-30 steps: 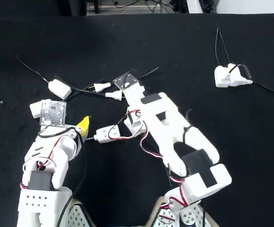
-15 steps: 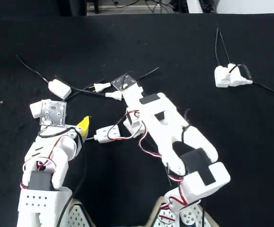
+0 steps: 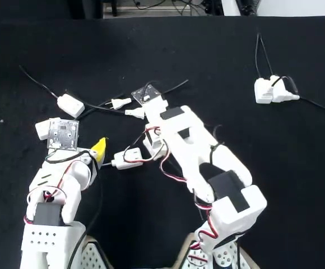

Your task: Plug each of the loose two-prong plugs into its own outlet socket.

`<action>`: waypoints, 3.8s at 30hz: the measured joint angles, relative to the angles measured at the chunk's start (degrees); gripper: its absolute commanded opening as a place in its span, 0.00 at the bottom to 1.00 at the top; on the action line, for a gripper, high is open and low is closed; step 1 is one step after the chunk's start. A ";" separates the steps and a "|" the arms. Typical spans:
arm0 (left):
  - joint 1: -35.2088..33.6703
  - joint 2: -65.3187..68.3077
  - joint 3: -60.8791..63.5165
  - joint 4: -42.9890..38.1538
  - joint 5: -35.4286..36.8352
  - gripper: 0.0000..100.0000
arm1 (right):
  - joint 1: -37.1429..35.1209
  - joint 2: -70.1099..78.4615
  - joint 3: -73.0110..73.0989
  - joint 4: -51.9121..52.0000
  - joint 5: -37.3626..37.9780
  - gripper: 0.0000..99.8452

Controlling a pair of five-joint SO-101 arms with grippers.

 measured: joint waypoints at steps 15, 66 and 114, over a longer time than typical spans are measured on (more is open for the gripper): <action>0.00 0.00 -0.18 0.88 0.00 0.23 | -1.05 0.00 -0.09 0.62 0.00 0.01; -0.09 0.00 -2.29 3.78 0.00 0.23 | -0.70 -9.93 5.98 2.37 6.33 0.01; 0.00 0.00 -1.14 -7.03 10.81 0.23 | -15.12 -47.21 38.42 -29.10 7.82 0.01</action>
